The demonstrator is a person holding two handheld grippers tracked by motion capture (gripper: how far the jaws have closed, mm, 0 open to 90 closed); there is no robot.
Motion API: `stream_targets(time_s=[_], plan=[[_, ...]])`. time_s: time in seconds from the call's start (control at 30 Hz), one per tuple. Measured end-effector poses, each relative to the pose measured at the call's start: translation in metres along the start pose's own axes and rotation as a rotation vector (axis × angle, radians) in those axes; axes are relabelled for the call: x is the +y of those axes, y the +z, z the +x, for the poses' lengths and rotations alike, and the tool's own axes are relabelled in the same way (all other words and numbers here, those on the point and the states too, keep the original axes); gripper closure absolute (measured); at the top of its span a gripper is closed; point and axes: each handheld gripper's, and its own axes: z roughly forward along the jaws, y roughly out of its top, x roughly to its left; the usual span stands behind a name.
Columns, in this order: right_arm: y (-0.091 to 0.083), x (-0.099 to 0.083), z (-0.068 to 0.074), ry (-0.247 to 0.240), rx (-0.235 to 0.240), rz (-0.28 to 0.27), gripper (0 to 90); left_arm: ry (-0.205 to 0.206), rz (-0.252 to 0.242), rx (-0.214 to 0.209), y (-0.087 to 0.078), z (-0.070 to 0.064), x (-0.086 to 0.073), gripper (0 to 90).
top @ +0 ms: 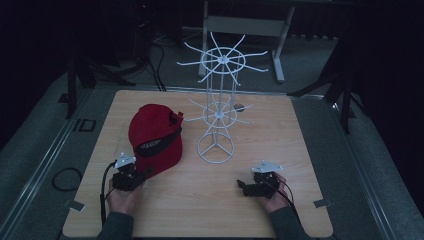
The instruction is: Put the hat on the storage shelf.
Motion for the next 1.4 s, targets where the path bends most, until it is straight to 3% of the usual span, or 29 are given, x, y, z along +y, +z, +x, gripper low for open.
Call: stream_targets(time_s=[0.3,0.47,1.4], plan=[[0.0,0.0,0.0,-0.001,0.0,0.0,16.9,0.011,-0.094,0.024,-0.008,0.001,0.007,86.4],[0.0,0.0,0.0,0.0,0.0,0.0,16.8,-0.005,-0.13,0.036,-0.013,0.005,0.009,86.3],[0.0,0.0,0.0,-0.002,0.0,-0.001,16.9,0.025,-0.229,0.064,-0.027,0.006,0.024,86.2]])
